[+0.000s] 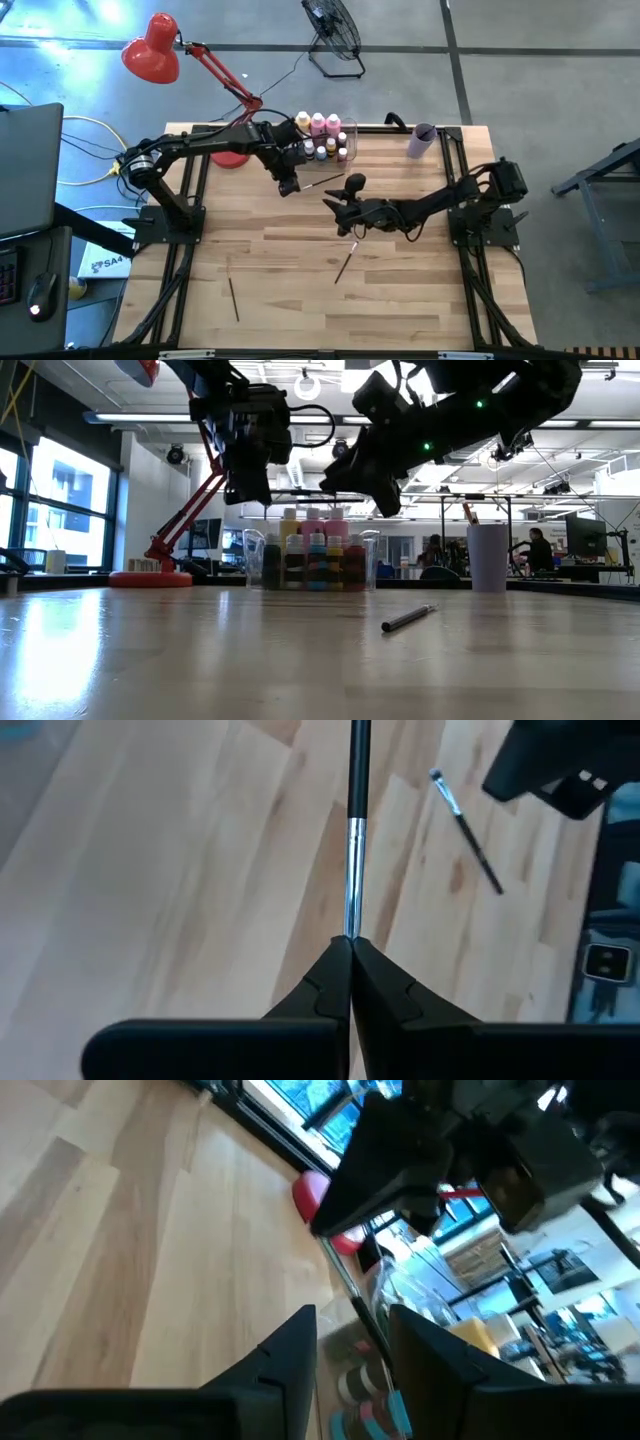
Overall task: Pick & Place Paint Supplies
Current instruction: Put the black paint brush into the violet cup
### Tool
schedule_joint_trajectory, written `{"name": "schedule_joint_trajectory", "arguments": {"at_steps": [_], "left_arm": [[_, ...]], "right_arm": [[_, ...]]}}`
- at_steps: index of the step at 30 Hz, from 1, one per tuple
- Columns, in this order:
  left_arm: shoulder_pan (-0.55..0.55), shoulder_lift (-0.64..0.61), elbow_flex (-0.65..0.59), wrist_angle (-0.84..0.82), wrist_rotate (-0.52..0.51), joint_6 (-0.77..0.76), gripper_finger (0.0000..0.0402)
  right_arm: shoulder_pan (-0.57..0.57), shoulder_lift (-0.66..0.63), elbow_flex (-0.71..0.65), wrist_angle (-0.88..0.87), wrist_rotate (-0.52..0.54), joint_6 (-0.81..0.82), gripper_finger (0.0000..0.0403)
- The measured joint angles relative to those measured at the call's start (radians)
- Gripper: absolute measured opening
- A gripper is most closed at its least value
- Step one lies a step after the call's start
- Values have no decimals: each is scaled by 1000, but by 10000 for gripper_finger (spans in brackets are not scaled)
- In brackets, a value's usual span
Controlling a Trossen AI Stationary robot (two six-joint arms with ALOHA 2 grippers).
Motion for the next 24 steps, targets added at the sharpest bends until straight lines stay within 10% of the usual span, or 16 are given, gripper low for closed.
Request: {"name": "schedule_joint_trajectory", "arguments": {"at_steps": [24], "left_arm": [[0,-1,-1,-31,66,-22,0]], "right_arm": [[0,213,182,57,107,-184,142]]}}
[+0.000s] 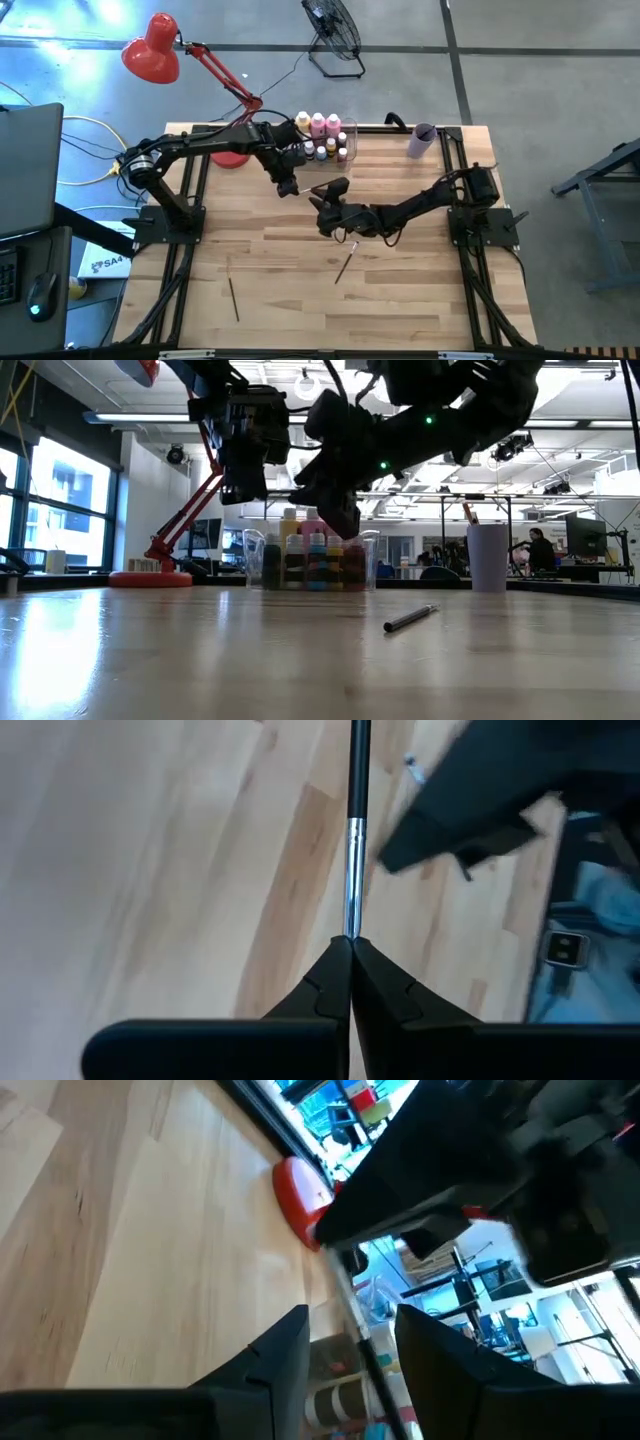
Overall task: Pick & Place Paint Supplies
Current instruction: Put the black paint brush into the violet cup
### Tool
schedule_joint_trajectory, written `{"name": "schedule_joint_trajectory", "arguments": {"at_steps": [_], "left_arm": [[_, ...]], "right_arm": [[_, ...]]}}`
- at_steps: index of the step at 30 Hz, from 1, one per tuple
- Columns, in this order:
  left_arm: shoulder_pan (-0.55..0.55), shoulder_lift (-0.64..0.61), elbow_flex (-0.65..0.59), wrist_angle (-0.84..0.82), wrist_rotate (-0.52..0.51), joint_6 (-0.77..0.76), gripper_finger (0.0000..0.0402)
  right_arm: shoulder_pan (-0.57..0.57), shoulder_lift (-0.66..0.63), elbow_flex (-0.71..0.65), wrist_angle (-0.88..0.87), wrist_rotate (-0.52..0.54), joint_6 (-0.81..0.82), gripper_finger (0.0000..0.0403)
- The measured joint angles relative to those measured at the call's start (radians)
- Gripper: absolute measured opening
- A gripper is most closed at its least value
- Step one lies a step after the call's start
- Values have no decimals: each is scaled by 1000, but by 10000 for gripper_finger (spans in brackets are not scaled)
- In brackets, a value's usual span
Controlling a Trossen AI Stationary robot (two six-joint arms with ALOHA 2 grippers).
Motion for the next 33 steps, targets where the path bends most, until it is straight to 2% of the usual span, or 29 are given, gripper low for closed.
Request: {"name": "schedule_joint_trajectory", "arguments": {"at_steps": [5,11,20,33], "left_arm": [[-7,0,0,-1,56,0,0],[-40,0,0,3,60,-4,0],[-52,0,0,8,-14,-5,0],[-52,-1,1,13,-20,3,0]], "right_arm": [[-16,0,-1,-55,-20,38,140],[-22,0,-1,-35,-20,53,122],[-5,0,-1,-28,-25,53,64],[0,0,-2,-48,-27,52,12]]}}
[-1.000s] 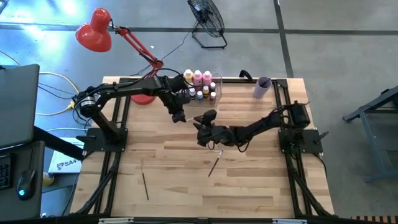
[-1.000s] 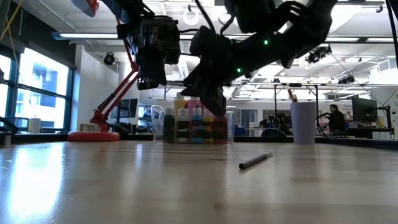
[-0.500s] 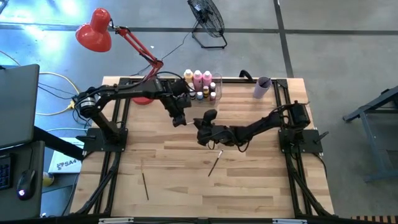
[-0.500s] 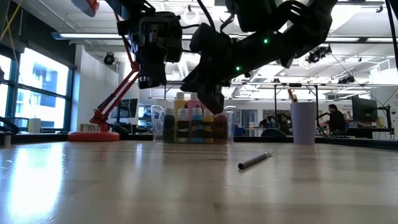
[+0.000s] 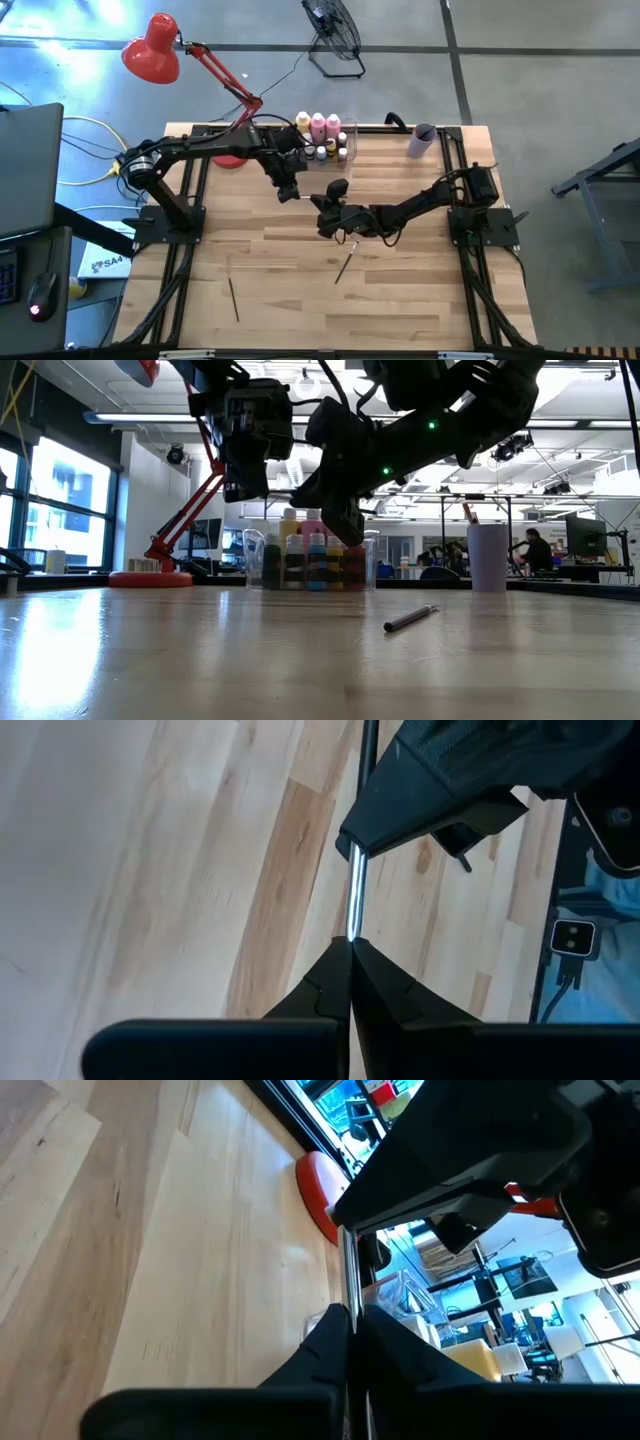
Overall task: Pick & Place Paint Supplies
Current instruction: Put the black paint brush into the violet cup
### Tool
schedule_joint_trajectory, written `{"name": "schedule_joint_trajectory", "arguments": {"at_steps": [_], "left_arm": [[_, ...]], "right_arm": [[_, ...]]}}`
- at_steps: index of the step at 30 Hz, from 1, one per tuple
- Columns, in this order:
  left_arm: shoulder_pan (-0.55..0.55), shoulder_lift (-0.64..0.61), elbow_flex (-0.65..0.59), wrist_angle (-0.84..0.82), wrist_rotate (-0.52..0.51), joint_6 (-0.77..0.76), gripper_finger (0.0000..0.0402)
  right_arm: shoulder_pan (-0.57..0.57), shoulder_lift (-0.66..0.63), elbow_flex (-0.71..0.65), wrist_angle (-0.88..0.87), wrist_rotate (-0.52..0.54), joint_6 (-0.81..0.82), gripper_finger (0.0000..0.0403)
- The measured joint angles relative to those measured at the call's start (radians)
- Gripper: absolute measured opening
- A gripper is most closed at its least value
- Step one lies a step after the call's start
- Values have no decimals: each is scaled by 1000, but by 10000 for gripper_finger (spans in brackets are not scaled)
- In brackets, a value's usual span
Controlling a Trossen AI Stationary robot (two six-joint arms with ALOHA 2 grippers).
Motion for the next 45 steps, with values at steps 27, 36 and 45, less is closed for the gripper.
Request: {"name": "schedule_joint_trajectory", "arguments": {"at_steps": [27,36,45], "left_arm": [[0,-11,96,-118,9,181,159],[0,-14,251,-350,-52,235,141],[-21,-32,259,-395,-119,253,135]], "right_arm": [[-2,-19,1,-103,157,10,8],[2,-125,1,-268,247,133,8],[6,-199,-39,-373,313,261,8]]}}
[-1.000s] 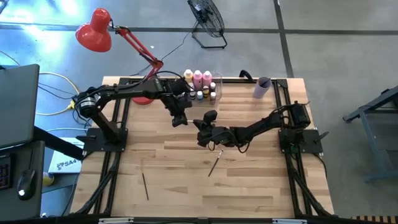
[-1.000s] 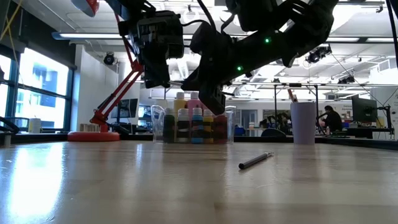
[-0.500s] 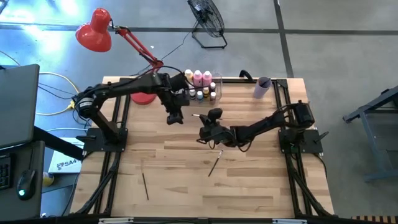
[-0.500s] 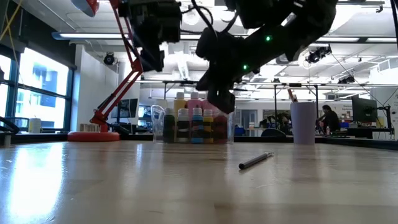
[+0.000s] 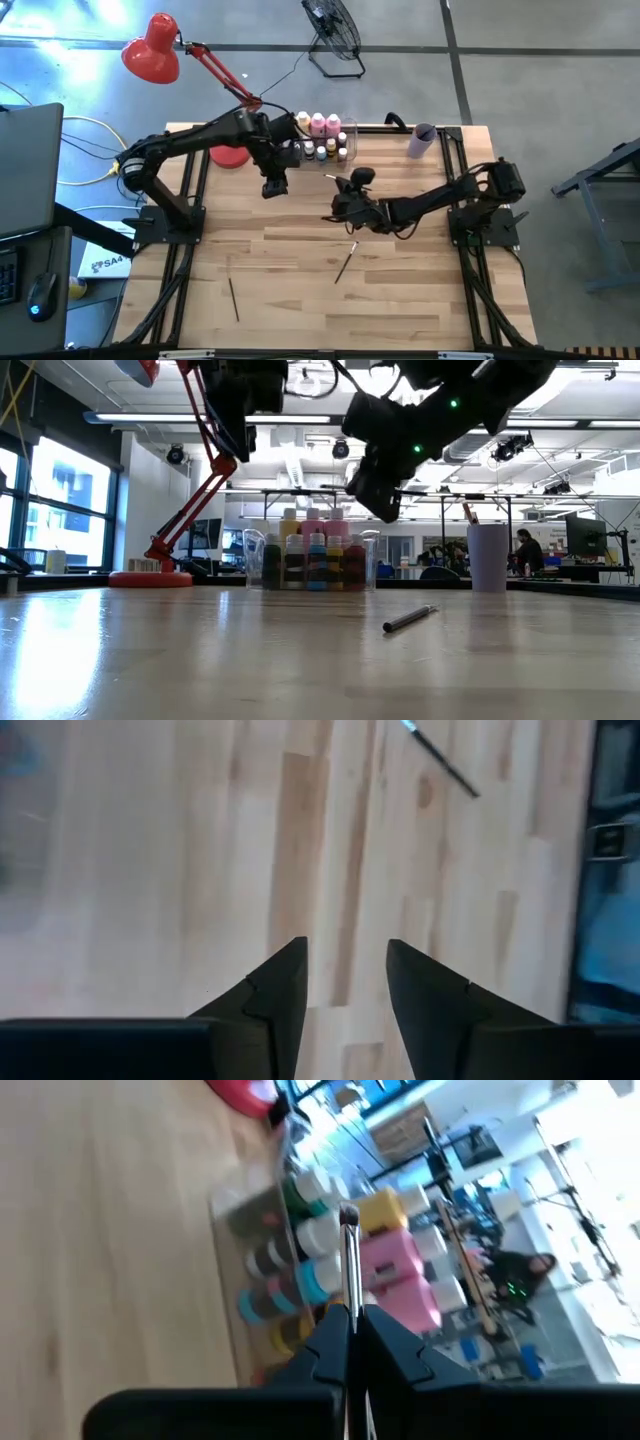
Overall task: Pick & Place Paint Supplies
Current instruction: Put the black paint brush into the violet cup
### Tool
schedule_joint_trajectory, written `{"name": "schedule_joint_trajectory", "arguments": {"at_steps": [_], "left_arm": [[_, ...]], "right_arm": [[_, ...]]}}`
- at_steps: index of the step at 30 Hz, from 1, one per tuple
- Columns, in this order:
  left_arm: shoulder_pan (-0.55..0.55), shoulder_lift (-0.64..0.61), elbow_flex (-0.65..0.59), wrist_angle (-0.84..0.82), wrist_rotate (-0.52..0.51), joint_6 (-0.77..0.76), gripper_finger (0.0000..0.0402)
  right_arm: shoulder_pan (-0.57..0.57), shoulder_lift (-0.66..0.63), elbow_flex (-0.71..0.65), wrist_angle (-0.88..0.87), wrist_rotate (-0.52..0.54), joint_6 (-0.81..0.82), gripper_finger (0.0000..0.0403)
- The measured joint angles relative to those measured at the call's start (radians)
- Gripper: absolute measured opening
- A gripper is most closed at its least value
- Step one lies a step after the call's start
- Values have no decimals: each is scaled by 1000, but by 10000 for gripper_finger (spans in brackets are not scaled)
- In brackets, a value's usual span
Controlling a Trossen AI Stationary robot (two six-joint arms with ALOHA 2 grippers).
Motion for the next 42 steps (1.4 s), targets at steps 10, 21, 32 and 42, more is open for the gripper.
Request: {"name": "schedule_joint_trajectory", "arguments": {"at_steps": [10,21,32,42], "left_arm": [[-130,-304,-98,141,-291,-25,135],[-185,-795,-643,626,-386,-173,135],[-183,-965,-893,805,-379,-232,135],[-183,-942,-896,816,-383,-230,135]], "right_arm": [[15,-104,-73,3,95,44,8],[6,-423,-319,423,28,71,8],[-120,-504,-634,1218,-27,-33,8],[-203,-496,-628,1213,-149,91,8]]}}
